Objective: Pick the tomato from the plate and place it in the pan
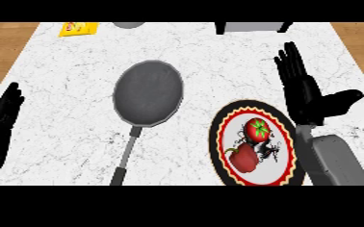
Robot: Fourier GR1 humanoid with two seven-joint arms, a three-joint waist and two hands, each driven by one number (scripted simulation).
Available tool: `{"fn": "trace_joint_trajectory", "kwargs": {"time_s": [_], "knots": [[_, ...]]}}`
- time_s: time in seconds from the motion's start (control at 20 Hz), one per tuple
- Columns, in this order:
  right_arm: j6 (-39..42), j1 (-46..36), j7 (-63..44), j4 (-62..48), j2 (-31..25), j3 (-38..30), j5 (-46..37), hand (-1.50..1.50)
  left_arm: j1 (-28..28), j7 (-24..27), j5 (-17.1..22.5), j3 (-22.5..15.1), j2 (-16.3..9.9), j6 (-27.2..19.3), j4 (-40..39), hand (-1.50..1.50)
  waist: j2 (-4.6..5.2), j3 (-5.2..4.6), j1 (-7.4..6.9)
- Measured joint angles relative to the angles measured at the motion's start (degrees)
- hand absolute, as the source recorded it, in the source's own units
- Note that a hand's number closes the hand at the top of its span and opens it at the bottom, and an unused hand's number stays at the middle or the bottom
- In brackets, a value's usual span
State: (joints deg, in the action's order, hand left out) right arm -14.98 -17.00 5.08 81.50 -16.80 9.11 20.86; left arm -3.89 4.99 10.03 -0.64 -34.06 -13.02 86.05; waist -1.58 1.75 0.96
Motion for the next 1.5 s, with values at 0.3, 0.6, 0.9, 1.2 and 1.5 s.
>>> {"fn": "trace_joint_trajectory", "kwargs": {"time_s": [0.3, 0.6, 0.9, 1.2, 1.5], "knots": [[10.3, -5.2, -3.9, -0.3, -2.5, 0.5, 4.3, -1.50, 1.5, -3.9, -3.0, -4.6, 2.3, -0.1, 1.5, 0.00, 1.37, -1.31, -1.13], [8.7, -0.4, -10.7, -2.8, -12.3, -0.4, -1.8, -1.50, 0.1, -6.7, -4.1, -9.1, 5.9, -0.2, 1.5, 0.00, 1.46, -1.78, -0.01], [17.9, 2.6, -11.8, -2.5, -25.2, 0.9, -7.4, -1.50, -0.3, -8.8, -5.1, -10.9, 7.0, -0.1, 3.0, 0.00, 1.50, -1.76, -0.48], [29.3, -2.5, -13.0, -3.5, -31.7, 3.7, -10.9, -1.50, 0.6, -10.4, -6.5, -11.8, 8.2, -0.2, 3.8, 0.00, 1.65, -1.77, -1.53], [39.8, -9.3, -20.3, -0.6, -31.5, 7.4, -10.2, -1.50, 1.3, -12.4, -7.4, -12.0, 9.0, 0.1, 4.7, 0.00, 1.62, -1.79, -1.76]]}}
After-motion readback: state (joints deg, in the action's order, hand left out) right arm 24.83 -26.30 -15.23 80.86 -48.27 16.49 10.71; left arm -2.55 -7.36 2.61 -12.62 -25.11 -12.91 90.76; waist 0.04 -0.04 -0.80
